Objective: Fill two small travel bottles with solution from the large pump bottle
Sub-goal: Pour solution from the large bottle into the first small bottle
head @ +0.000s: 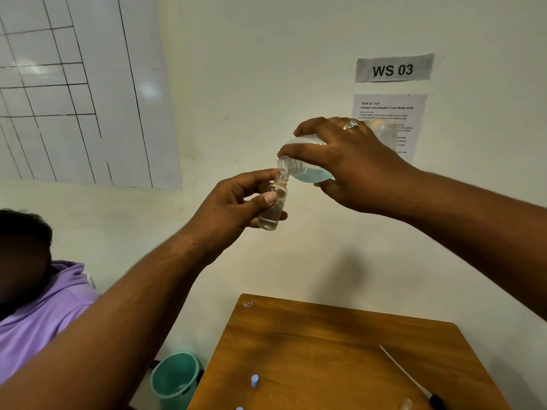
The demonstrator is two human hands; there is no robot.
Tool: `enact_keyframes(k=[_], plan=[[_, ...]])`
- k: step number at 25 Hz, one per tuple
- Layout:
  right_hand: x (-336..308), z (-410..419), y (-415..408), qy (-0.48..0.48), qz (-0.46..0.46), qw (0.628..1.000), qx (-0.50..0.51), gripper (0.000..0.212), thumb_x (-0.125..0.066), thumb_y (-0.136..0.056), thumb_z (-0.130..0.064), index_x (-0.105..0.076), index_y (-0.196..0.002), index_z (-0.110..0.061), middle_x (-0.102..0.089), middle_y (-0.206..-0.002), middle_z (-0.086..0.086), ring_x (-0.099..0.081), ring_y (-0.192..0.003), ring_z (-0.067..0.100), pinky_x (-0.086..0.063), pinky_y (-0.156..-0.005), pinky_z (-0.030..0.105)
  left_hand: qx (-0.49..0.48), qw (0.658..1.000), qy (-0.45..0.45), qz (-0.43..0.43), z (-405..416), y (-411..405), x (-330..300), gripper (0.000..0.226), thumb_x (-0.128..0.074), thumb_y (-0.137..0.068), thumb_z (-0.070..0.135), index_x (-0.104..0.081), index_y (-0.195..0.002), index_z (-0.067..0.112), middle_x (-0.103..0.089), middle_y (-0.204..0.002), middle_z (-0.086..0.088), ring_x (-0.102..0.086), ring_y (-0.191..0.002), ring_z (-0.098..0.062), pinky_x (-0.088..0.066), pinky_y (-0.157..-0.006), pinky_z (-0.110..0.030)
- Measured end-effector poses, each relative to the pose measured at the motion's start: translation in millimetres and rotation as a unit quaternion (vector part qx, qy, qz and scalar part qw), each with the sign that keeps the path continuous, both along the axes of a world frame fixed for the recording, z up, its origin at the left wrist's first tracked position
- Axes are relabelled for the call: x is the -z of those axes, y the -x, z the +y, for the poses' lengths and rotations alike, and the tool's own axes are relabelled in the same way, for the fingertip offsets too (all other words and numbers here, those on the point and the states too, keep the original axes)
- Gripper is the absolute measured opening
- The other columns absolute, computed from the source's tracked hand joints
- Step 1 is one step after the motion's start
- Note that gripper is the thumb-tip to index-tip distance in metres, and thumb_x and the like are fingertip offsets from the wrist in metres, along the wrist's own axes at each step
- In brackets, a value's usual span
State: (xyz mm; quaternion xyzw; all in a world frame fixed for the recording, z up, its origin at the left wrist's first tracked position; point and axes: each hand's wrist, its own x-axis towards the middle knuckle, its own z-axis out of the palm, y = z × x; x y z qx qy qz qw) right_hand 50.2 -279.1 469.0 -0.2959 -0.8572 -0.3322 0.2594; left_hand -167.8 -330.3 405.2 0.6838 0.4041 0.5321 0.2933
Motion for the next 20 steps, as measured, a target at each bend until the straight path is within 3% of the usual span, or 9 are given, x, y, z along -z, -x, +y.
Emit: enact_keyframes(k=[20], plan=[[0.6,0.5,1.0,-0.001,0.000,1.000,0.004,0.069,-0.073,-0.079,-0.016,-0.047,-0.137,-0.042,-0.045,-0.145,0.002,-0.044,-0.129,0.029,-0.033,-0.106,0.046,0.005,1.000,0.002,-0.001,-0.3,-0.1,0.1,0.033,-0.055,-0.101,0.015,-0.061,-0.128,0.032,-0.069,-0.124,-0.005,-0.078,-0.095,-0.023,-0.063,-0.081,-0.033]])
